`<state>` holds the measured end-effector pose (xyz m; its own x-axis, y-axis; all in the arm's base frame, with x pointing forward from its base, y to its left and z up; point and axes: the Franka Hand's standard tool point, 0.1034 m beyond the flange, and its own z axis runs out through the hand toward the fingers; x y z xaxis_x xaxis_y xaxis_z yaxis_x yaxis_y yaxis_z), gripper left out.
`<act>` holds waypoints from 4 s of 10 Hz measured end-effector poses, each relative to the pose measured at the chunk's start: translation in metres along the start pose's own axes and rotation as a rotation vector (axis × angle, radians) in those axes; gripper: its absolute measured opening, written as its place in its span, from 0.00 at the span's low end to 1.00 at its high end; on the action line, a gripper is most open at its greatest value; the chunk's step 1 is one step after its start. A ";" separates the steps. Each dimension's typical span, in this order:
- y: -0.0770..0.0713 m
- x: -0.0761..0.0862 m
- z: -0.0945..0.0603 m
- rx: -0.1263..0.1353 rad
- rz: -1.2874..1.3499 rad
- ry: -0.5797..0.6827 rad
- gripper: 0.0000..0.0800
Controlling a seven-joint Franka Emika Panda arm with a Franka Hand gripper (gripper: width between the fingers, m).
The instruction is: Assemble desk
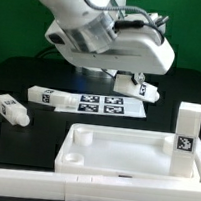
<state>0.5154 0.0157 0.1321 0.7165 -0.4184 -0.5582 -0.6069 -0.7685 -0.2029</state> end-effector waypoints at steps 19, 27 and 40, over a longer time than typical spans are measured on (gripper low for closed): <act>-0.015 0.074 -0.093 -0.119 -0.430 0.962 0.36; 0.001 0.090 -0.067 -0.195 -0.509 0.915 0.36; 0.003 0.104 -0.048 -0.212 -0.504 0.950 0.46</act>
Offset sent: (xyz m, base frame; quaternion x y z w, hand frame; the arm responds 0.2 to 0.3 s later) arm 0.0000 0.0000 0.0000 0.0000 0.1938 0.0000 0.9810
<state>0.6050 -0.0535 0.1119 0.8939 -0.1656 0.4165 -0.1637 -0.9857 -0.0406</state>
